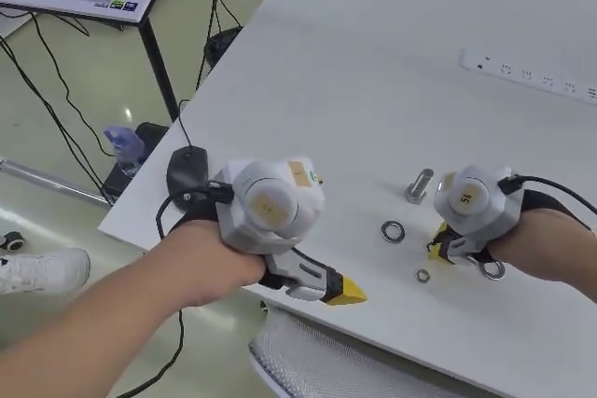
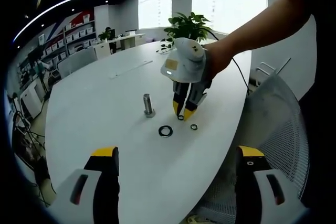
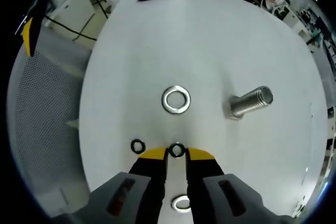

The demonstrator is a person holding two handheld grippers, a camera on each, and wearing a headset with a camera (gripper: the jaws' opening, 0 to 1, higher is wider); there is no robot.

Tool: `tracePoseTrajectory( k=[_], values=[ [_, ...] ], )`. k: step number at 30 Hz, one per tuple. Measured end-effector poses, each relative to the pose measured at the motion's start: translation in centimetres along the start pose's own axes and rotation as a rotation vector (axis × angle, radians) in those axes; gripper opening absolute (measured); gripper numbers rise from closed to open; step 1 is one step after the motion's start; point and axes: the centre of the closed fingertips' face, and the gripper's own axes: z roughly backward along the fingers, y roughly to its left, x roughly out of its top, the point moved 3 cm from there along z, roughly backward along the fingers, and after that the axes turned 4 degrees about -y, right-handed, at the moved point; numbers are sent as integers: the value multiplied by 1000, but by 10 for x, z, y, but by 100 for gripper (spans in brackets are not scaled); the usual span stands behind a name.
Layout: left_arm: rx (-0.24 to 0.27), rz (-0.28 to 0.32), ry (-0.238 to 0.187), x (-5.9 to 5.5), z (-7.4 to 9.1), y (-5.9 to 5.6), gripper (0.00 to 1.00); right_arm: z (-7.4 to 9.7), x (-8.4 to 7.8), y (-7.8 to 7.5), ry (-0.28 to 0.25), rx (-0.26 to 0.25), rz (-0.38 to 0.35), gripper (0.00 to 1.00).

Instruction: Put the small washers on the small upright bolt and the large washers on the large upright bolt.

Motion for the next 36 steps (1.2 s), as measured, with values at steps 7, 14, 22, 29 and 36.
tracePoseTrajectory(
  k=[7, 14, 22, 29, 36],
  values=[
    [-1, 6, 4, -2, 2, 1, 90, 1, 0, 0, 9, 3, 9, 14],
    [8, 2, 11, -3, 3, 1, 88, 1, 1, 0, 23, 9, -19, 12],
    [32, 9, 15, -1, 2, 2, 88, 12, -12, -3, 5, 8, -48, 12],
    [42, 24, 27, -7, -4, 3, 88, 32, -27, -11, -3, -7, -83, 12],
    [48, 14, 29, -5, -6, 7, 89, 55, -51, -19, -3, -34, -124, 12]
  ],
)
